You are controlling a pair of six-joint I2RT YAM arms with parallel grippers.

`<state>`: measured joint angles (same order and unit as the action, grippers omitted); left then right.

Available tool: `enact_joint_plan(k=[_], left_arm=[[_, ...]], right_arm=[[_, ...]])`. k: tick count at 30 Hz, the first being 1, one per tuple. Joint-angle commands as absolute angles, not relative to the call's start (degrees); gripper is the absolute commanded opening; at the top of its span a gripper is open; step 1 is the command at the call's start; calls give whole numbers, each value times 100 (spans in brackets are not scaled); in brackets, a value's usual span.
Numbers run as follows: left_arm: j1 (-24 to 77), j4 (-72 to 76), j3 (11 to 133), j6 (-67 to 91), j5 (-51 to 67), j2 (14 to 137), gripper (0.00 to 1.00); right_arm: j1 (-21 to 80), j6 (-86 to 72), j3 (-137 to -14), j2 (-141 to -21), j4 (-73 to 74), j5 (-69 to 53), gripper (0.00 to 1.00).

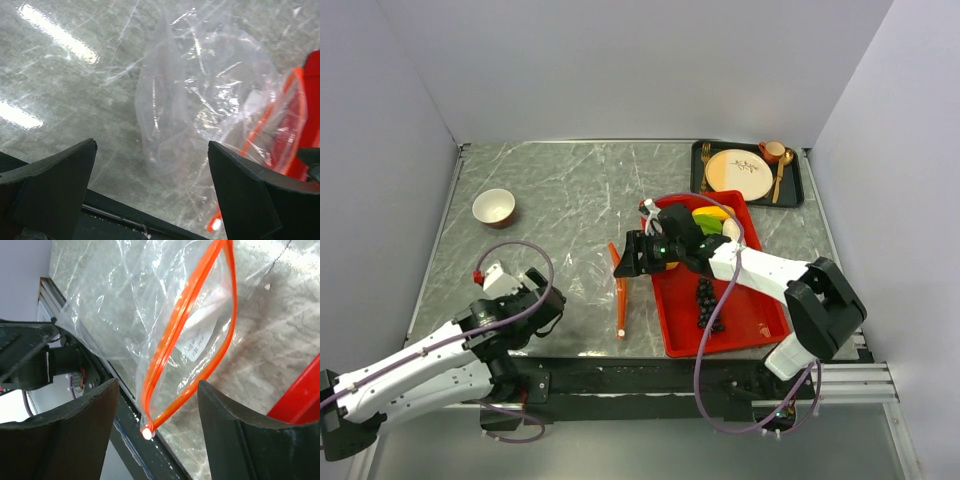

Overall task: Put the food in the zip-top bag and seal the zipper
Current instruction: Adjust the zipper food storage bag at the center of the board.

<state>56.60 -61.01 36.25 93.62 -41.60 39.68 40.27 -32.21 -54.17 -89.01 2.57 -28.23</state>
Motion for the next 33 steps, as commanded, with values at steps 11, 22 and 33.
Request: enact_joint_plan(k=[11,22,33], left_arm=[[5643,-5160,3182,9291,-4579,4131,74],[4940,-4237,3042,8288,-4052,4272,23],[4676,-4245,2611,8209,-3692,3753,1]], right_arm=[[4061,-3401,-5836,-9360,-202,-3296,54],[4069,-3401,-5897,-9430,-237,-3410,38],[4043,-3340,-6056,-9413,-35,-3076,0]])
